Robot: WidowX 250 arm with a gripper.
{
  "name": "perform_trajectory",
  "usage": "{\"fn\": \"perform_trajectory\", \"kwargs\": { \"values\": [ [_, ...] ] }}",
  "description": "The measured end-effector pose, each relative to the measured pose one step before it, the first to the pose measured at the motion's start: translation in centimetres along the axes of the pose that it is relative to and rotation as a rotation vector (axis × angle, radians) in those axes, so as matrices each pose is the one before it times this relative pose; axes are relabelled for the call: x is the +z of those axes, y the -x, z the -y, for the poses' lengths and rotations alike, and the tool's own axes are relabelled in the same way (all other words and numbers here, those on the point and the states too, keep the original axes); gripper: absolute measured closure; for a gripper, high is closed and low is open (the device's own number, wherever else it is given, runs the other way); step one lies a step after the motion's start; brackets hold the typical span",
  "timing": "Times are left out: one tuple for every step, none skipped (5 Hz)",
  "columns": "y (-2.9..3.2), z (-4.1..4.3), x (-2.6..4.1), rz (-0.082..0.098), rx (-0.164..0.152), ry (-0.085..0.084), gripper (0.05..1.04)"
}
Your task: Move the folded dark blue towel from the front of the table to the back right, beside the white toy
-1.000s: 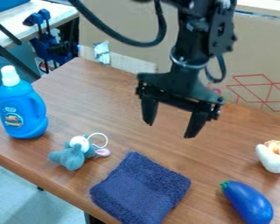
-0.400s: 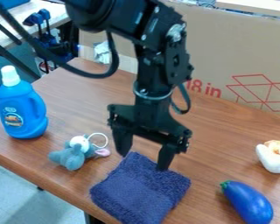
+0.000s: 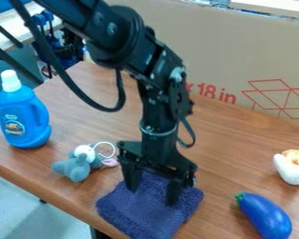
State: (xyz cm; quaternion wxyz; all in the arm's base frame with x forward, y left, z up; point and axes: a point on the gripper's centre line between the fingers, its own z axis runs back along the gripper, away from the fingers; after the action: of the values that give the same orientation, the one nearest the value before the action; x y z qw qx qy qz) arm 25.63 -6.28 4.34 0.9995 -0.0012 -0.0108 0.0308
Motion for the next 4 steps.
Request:
{"fn": "perform_trajectory", "kwargs": {
  "values": [
    [-0.064, 0.093, -0.987, -0.0115, -0.0181, 0.0062, 0.083],
    [-0.092, 0.594, -1.228, -0.0302, -0.0173, 0.0114, 0.083],
    [-2.522, 0.741, -0.264, 0.0217, -0.0262, 0.0082, 0.083],
    [-5.163, 1.268, -0.021, 0.0861, -0.0587, 0.0001, 0.083]
  ]
}}
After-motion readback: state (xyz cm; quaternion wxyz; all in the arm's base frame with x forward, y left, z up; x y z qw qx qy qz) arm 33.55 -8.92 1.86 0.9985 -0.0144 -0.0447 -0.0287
